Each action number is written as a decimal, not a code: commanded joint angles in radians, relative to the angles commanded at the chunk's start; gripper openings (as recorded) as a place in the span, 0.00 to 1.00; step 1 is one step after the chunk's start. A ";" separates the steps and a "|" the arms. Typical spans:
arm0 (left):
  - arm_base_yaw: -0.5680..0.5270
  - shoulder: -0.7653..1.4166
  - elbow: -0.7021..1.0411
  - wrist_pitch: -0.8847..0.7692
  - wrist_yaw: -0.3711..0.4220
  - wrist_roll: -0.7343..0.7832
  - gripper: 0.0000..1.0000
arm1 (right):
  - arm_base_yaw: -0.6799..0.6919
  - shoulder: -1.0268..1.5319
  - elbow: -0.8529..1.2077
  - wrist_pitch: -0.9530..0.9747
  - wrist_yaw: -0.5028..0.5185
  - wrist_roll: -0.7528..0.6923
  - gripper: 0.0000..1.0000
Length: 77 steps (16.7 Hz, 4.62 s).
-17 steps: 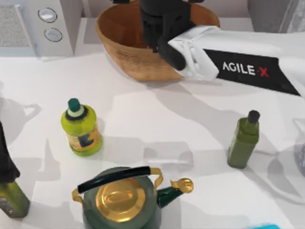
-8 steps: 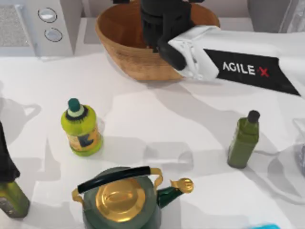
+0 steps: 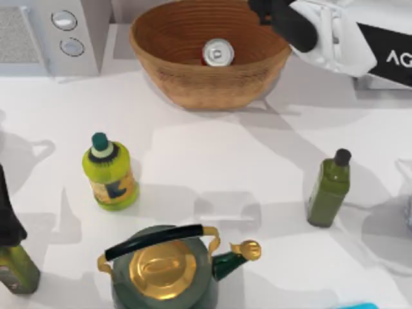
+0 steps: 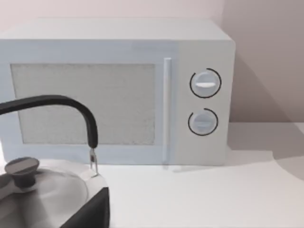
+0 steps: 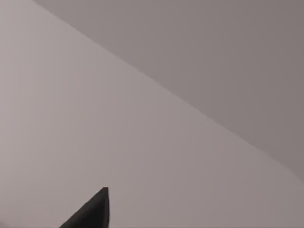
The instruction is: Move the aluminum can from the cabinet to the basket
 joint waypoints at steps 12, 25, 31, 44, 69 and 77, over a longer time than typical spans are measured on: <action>0.000 0.000 0.000 0.000 0.000 0.000 1.00 | -0.328 -1.256 -0.805 -0.328 -0.335 0.009 1.00; 0.000 0.000 0.000 0.000 0.000 0.000 1.00 | -0.610 -1.996 -1.644 -0.377 -0.644 -0.038 1.00; 0.000 0.000 0.000 0.000 0.000 0.000 1.00 | -0.605 -1.985 -1.635 -0.372 -0.652 -0.034 1.00; 0.000 0.000 0.000 0.000 0.000 0.000 1.00 | -1.023 -1.255 -1.300 0.288 -1.237 0.033 1.00; 0.000 0.000 0.000 0.000 0.000 0.000 1.00 | -1.651 -0.458 -1.077 0.629 -1.669 -0.018 1.00; 0.000 0.000 0.000 0.000 0.000 0.000 1.00 | -1.674 -0.516 -0.509 0.011 -1.693 -0.017 1.00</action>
